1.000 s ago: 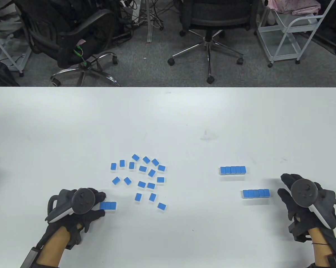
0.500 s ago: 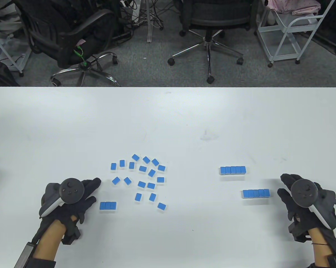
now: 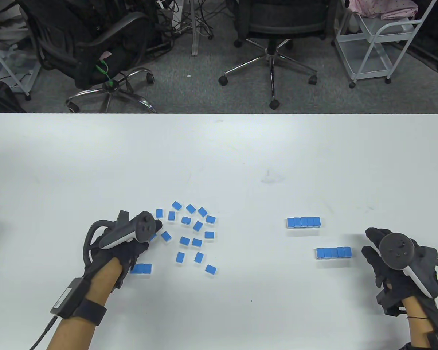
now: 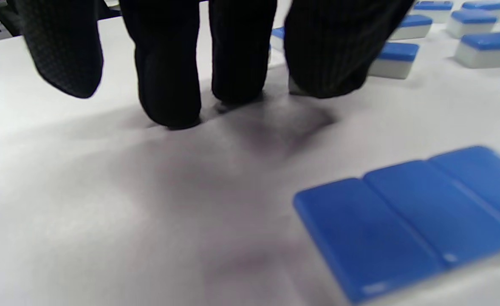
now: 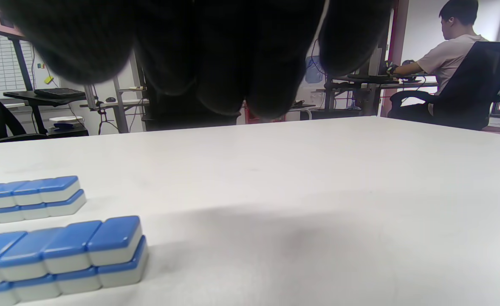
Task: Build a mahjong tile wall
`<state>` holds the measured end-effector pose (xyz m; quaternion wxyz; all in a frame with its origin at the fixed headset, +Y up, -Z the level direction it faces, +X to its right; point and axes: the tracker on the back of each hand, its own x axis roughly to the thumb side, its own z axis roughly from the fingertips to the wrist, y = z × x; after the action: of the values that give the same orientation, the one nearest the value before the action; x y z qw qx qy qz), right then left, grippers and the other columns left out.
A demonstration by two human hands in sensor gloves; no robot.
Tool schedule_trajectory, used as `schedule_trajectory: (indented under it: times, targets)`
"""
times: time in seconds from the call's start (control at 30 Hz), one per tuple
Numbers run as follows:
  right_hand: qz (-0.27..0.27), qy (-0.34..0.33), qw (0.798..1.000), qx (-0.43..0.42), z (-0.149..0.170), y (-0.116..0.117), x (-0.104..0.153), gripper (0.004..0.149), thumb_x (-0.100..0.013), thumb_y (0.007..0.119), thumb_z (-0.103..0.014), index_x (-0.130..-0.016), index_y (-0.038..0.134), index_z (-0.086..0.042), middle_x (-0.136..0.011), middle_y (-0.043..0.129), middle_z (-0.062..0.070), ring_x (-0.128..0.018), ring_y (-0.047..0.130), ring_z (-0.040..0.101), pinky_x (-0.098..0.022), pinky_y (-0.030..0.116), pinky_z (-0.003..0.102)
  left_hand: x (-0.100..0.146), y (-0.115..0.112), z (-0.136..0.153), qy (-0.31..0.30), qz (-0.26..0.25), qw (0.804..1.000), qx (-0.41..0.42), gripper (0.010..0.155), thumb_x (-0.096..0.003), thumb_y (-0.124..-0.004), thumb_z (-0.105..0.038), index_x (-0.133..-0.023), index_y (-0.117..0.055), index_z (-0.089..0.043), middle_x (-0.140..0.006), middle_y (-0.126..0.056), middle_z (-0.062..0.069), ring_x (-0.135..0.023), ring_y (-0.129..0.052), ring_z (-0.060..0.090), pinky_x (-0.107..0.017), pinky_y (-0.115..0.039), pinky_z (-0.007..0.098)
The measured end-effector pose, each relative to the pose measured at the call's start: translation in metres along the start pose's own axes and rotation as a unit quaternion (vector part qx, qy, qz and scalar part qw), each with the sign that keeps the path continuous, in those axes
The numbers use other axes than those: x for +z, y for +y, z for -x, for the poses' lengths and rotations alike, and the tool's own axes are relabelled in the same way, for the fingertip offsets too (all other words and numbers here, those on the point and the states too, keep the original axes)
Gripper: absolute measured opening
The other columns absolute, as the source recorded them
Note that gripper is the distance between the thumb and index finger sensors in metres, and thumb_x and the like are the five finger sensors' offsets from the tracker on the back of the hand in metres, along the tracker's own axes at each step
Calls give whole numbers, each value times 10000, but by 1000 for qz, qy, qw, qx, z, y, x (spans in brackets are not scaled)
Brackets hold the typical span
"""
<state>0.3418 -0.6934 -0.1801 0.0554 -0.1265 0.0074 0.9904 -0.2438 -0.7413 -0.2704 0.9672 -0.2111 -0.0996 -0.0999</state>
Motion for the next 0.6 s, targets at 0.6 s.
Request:
schedule_trajectory:
  times: [0.6]
  targets:
    - [-10, -4, 1000, 3, -2, 1, 0, 569, -347, 760, -506, -885, 722, -326, -983, 814, -7, -900, 840, 276, -752, 596, 577, 13, -14, 21, 4, -61, 998, 27, 530, -453, -843, -480, -957, -750, -345, -794, -923, -36, -689, -982, 241, -630, -836, 562]
